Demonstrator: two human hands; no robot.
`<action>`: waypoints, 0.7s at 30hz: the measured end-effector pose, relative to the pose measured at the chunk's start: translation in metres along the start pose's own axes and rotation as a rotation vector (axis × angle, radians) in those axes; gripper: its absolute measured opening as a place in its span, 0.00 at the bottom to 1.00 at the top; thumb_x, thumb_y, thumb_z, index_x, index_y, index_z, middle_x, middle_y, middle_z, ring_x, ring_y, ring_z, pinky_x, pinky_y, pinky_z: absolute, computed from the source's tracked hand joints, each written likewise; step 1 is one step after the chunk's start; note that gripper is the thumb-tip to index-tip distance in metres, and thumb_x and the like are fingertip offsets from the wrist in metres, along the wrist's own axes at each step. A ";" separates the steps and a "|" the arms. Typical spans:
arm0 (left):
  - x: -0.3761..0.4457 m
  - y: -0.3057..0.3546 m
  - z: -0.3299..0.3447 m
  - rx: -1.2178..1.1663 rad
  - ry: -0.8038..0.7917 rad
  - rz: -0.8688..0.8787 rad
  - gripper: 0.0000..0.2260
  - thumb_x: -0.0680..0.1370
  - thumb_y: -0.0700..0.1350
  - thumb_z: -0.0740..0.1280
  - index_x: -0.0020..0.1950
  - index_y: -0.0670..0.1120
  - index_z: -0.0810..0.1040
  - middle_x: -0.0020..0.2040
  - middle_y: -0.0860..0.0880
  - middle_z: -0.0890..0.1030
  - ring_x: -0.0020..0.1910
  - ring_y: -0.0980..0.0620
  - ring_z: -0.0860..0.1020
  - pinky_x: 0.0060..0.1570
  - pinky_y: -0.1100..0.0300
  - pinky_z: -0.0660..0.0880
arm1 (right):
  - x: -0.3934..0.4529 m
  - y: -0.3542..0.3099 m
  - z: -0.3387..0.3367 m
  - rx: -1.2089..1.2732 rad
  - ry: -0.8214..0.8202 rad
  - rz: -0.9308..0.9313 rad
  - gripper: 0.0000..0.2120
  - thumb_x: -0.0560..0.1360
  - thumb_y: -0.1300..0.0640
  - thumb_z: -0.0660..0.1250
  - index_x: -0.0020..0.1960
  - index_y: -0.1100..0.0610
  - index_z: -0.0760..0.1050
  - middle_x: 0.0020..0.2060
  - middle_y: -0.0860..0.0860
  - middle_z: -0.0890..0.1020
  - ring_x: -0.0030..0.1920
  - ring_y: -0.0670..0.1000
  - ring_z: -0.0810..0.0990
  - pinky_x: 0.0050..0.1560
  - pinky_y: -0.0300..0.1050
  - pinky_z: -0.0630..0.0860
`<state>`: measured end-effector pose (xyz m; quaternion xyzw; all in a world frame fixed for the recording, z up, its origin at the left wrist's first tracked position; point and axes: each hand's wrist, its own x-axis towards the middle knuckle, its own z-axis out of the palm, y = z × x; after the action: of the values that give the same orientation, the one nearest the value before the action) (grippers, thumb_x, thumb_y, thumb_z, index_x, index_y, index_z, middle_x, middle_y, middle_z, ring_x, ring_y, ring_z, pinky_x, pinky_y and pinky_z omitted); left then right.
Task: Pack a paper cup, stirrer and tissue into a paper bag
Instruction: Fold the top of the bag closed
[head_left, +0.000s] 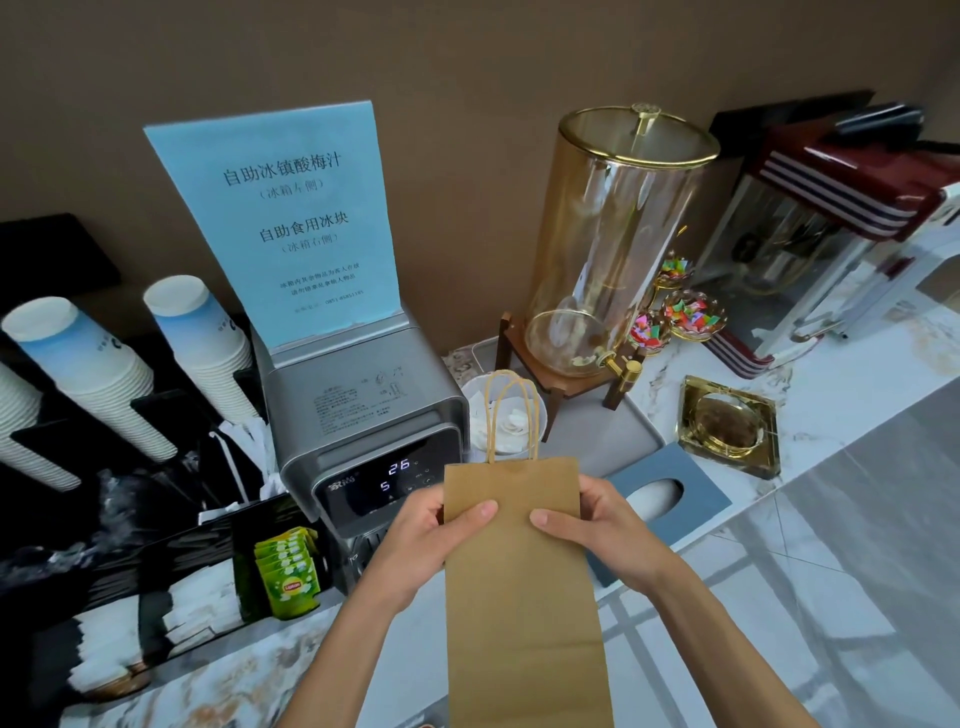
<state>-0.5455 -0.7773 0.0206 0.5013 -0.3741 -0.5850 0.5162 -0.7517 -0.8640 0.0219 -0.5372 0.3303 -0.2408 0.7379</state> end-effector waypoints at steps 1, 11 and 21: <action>0.000 0.002 0.000 -0.001 0.001 0.008 0.09 0.75 0.47 0.72 0.53 0.46 0.84 0.46 0.47 0.87 0.43 0.51 0.84 0.39 0.61 0.80 | 0.000 -0.002 0.001 0.003 -0.003 -0.006 0.12 0.74 0.62 0.72 0.58 0.57 0.81 0.53 0.58 0.86 0.52 0.57 0.85 0.49 0.47 0.82; -0.002 0.011 -0.004 0.013 0.014 0.065 0.06 0.71 0.40 0.75 0.47 0.44 0.85 0.44 0.48 0.87 0.43 0.50 0.84 0.42 0.60 0.81 | 0.001 -0.008 0.005 -0.034 -0.031 -0.058 0.11 0.75 0.60 0.73 0.56 0.59 0.83 0.53 0.59 0.86 0.51 0.56 0.86 0.49 0.46 0.82; 0.003 0.024 -0.006 0.130 0.009 0.183 0.08 0.68 0.28 0.73 0.42 0.39 0.87 0.51 0.47 0.84 0.48 0.50 0.83 0.48 0.62 0.78 | 0.009 -0.014 0.005 -0.092 -0.070 -0.155 0.10 0.72 0.73 0.70 0.50 0.63 0.86 0.49 0.67 0.83 0.52 0.59 0.83 0.57 0.51 0.79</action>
<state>-0.5345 -0.7846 0.0415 0.5004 -0.4530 -0.5075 0.5355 -0.7420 -0.8712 0.0340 -0.6024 0.2726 -0.2627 0.7027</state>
